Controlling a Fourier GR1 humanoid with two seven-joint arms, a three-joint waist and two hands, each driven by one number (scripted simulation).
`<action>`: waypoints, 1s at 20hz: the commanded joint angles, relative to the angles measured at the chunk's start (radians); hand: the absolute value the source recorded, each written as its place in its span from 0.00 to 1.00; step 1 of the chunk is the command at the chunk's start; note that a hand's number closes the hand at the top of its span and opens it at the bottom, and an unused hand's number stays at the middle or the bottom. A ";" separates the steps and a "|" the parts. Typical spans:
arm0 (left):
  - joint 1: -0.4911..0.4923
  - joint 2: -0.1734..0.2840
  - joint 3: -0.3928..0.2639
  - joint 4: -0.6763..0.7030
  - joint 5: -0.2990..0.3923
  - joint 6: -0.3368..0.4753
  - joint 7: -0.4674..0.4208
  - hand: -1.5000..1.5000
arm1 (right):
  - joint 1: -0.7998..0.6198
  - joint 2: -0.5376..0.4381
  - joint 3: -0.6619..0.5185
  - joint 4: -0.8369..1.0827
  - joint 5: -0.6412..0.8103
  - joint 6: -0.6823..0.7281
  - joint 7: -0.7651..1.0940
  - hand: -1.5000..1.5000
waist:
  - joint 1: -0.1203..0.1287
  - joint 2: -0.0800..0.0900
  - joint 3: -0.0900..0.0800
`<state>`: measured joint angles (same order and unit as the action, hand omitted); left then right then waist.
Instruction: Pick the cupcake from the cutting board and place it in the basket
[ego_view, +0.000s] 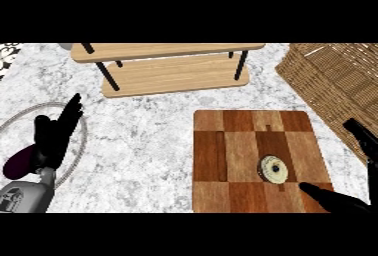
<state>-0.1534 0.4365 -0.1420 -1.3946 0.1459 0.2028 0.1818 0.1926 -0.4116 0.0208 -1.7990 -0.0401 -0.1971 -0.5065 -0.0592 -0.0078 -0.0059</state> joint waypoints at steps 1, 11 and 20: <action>0.012 -0.008 -0.022 -0.012 -0.021 0.009 0.014 0.50 | 0.115 -0.214 -0.073 -0.075 0.136 0.006 0.163 0.00 | -0.001 -0.002 -0.002; 0.008 -0.023 -0.022 -0.017 -0.027 -0.024 0.000 0.50 | 0.368 -0.486 -0.182 -0.404 -0.009 0.387 0.401 0.00 | 0.035 0.003 0.004; -0.025 -0.082 -0.004 -0.028 -0.077 -0.025 0.058 0.50 | 0.371 -0.300 -0.237 -0.472 0.042 0.476 0.523 0.00 | 0.053 0.006 0.006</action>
<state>-0.1949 0.3805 -0.1402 -1.3850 0.0938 0.1721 0.2093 0.5692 -0.8002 -0.2314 -2.2652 -0.0529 0.2585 -0.0077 -0.0164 -0.0026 -0.0012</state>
